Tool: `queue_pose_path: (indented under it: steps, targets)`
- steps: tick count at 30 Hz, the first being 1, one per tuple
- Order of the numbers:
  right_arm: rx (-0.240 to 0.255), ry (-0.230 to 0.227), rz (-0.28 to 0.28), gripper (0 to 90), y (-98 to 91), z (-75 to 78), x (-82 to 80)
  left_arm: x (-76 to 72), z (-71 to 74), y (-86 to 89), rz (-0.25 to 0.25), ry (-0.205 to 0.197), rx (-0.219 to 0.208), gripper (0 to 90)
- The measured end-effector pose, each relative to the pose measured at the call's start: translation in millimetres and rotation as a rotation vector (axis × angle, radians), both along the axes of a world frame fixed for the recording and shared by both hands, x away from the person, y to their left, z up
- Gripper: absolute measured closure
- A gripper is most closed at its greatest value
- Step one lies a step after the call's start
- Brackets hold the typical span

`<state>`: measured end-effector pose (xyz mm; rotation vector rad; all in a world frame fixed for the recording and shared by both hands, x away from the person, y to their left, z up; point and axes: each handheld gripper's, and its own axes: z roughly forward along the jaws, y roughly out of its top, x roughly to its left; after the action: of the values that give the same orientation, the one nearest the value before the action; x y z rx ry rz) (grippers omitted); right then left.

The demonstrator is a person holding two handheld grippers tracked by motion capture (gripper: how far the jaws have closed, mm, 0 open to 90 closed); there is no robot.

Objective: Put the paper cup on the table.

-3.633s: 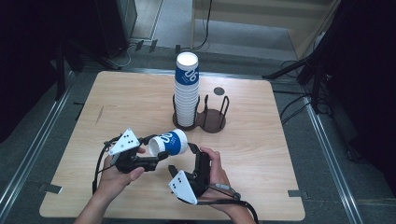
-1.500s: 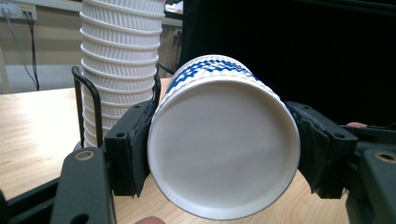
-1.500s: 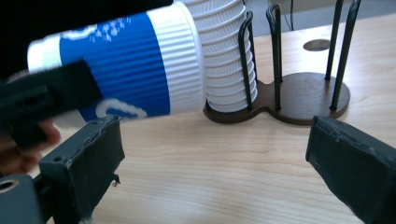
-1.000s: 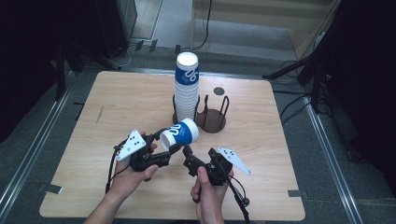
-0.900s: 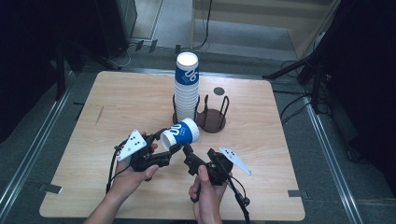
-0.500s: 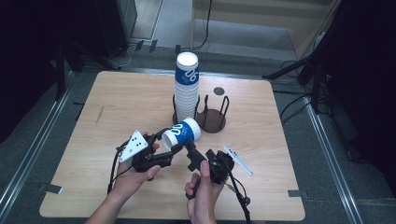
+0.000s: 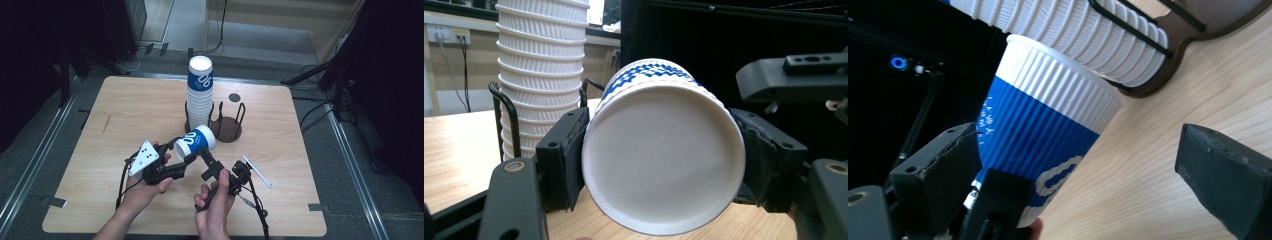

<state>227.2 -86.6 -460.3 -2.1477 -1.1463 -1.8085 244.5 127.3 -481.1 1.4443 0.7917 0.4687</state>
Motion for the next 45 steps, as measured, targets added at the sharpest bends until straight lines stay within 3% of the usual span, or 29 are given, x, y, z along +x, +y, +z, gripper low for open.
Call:
queue_pose_path:
  steps: [6,15,20,31,45]
  targets:
    - [0.065,0.005,0.005,4.2,-1.1,1.0,2.0,-0.1,-0.8,-1.0,0.001,-0.014,0.004,29.3]
    - [0.201,0.053,0.005,3.7,-4.6,0.8,11.7,-1.9,-1.4,-3.7,-0.004,-0.026,0.001,29.3]
    - [0.245,0.072,0.008,3.5,-4.8,-0.5,19.0,-2.5,-1.3,-4.8,-0.01,-0.034,-0.001,29.3]
    - [0.307,0.121,0.029,3.4,-5.8,-6.0,34.5,-4.2,-1.8,-7.1,-0.031,-0.045,0.007,29.3]
    - [0.357,0.147,0.059,6.6,-3.0,-12.4,46.9,-4.7,-1.7,-5.8,-0.057,-0.052,0.002,29.3]
